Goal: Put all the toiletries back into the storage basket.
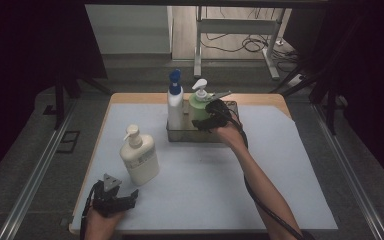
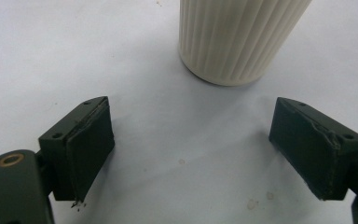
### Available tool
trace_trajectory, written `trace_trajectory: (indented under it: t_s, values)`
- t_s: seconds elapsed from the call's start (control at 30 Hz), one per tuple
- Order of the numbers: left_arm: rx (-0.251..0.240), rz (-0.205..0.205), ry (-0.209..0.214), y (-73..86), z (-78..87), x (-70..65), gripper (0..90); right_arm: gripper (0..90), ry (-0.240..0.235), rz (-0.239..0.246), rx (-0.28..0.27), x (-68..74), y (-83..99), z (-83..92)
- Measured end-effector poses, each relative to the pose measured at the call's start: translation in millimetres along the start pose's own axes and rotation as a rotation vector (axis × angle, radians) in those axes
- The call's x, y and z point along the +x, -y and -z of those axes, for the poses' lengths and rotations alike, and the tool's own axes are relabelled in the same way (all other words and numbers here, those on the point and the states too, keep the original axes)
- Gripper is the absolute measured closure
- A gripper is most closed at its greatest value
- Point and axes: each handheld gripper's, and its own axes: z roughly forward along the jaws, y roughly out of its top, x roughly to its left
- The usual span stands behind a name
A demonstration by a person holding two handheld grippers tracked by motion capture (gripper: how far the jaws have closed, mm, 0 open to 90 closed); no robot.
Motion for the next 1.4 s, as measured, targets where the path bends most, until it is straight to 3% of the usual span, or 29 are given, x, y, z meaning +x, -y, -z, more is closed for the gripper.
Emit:
trace_trajectory:
  t_s: [0.57, 0.83, 0.87, 0.9, 0.93, 1.03, 1.2, 1.4]
  values:
    - [-0.001, 0.0, 0.0, 0.1, 0.0, -0.1, 13.4, 15.4, -0.048, -0.001, -0.004, -2.7, 9.4, 30.9]
    - [0.0, 0.0, 0.0, 0.0, 0.1, -0.1, 13.4, 33.3, -0.014, -0.001, 0.001, -7.4, 17.4, 45.3]
    - [0.0, 0.0, -0.001, 0.1, 0.1, -0.2, 13.4, 40.7, -0.005, 0.005, 0.002, -9.1, 19.3, 48.3]
    - [0.0, 0.0, -0.001, 0.1, 0.1, -0.2, 13.4, 40.7, -0.005, 0.005, 0.002, -9.1, 19.3, 48.3]
    - [0.0, 0.0, 0.0, 0.1, 0.1, -0.1, 13.4, 47.3, 0.006, 0.004, 0.002, -11.3, 21.0, 51.3]
    - [0.0, 0.0, -0.001, 0.0, 0.1, -0.1, 13.4, 53.0, 0.003, -0.005, 0.009, -13.8, 22.4, 53.3]
    - [0.0, 0.0, 0.0, 0.1, 0.1, -0.1, 13.4, 67.8, 0.055, -0.012, 0.024, -17.9, 23.5, 52.1]
    - [0.0, -0.001, 0.0, 0.1, 0.1, -0.1, 13.4, 84.3, 0.072, -0.03, 0.002, -22.6, 22.7, 45.0]
